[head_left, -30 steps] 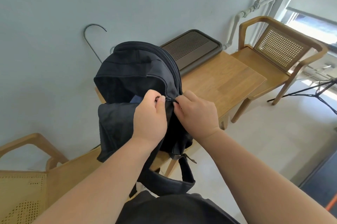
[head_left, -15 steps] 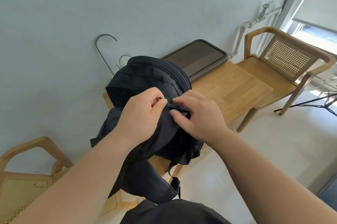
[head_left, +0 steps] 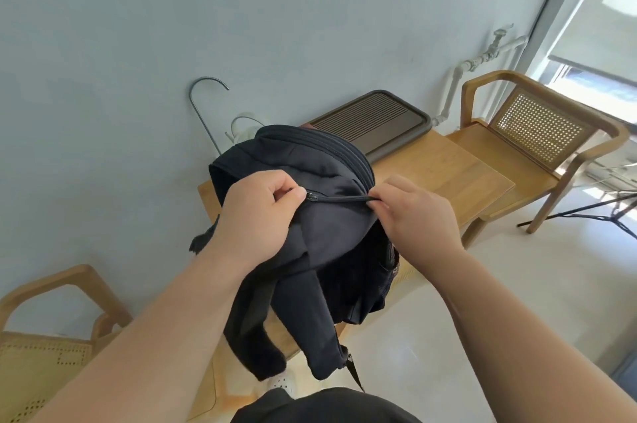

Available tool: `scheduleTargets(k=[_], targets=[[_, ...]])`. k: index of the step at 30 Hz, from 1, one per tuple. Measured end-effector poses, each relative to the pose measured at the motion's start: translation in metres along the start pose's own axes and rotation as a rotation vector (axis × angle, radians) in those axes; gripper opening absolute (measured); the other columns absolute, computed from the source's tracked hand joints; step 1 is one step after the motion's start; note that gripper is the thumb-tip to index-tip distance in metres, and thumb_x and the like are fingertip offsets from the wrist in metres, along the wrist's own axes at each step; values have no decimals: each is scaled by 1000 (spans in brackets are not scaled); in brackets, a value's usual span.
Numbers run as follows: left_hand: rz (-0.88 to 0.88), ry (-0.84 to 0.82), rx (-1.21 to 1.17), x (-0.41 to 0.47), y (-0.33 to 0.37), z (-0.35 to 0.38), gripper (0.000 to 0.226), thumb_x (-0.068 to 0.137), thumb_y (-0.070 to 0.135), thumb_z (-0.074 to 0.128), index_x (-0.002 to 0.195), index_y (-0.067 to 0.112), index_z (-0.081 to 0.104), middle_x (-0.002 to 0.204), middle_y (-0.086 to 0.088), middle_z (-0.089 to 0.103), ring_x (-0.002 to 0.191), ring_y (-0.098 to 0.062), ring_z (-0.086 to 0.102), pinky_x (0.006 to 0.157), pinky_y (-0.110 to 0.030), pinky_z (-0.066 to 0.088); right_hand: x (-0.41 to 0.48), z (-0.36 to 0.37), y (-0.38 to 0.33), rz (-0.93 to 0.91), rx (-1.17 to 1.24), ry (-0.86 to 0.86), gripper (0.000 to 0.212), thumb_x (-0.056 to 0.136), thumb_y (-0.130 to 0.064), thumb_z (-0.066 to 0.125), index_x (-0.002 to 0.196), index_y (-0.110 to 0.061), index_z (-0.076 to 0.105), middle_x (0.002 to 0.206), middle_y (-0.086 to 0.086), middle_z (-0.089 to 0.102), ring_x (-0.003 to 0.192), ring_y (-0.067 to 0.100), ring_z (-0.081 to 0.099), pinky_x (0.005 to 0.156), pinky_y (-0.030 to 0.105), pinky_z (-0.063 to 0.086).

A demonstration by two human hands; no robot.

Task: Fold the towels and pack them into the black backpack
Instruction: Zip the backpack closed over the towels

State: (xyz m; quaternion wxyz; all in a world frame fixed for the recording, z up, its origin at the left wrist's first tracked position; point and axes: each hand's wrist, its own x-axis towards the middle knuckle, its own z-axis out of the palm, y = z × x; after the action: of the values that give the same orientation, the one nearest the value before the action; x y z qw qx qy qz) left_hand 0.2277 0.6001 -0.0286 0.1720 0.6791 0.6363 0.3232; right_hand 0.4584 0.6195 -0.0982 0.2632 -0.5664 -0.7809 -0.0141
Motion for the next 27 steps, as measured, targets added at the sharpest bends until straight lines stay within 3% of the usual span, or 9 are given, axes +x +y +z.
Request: scheduleTargets(k=[6,8,11,15,22,27], targets=[[-189,174,-221,19,-15,-34,21,94,20,65,74,13,68,69,-13,63,62,-18,50,64,-32,43,3,-27,26,269,-18,-125,15,98,-38,52,98,-29,64,99,-12,59,67,8,52,50,22,34],[-209,154,-292,19,-15,-32,21,94,20,65,75,13,69,71,-11,65,65,-15,51,65,-31,42,12,-36,0,207,82,-127,15,95,-35,54,105,-29,63,98,-15,55,69,-1,50,55,17,32],[-218,103,-395,16,-15,-23,21,95,21,65,75,18,72,75,-6,71,70,-14,59,71,-35,48,26,-47,-57,49,261,-84,34,94,-47,51,123,-31,61,96,-19,49,77,0,52,66,16,40],[-196,41,-461,17,-20,-24,24,95,23,65,73,30,72,70,4,69,73,-17,63,74,-43,54,46,-39,-104,-14,127,-151,48,94,-60,51,133,-35,61,108,-14,52,95,9,57,77,30,51],[-163,-81,-503,28,-56,-35,24,96,21,65,73,27,71,67,4,67,71,-16,62,69,-41,52,68,-12,-131,-75,-103,-182,26,99,-45,51,99,-28,70,96,-11,56,88,14,60,72,37,53],[-293,-69,-620,56,-103,-43,23,98,20,61,78,14,68,48,17,50,52,-7,45,60,-25,38,64,9,-122,38,-214,-73,20,98,-38,57,91,-31,74,89,-12,60,82,14,62,65,22,39]])
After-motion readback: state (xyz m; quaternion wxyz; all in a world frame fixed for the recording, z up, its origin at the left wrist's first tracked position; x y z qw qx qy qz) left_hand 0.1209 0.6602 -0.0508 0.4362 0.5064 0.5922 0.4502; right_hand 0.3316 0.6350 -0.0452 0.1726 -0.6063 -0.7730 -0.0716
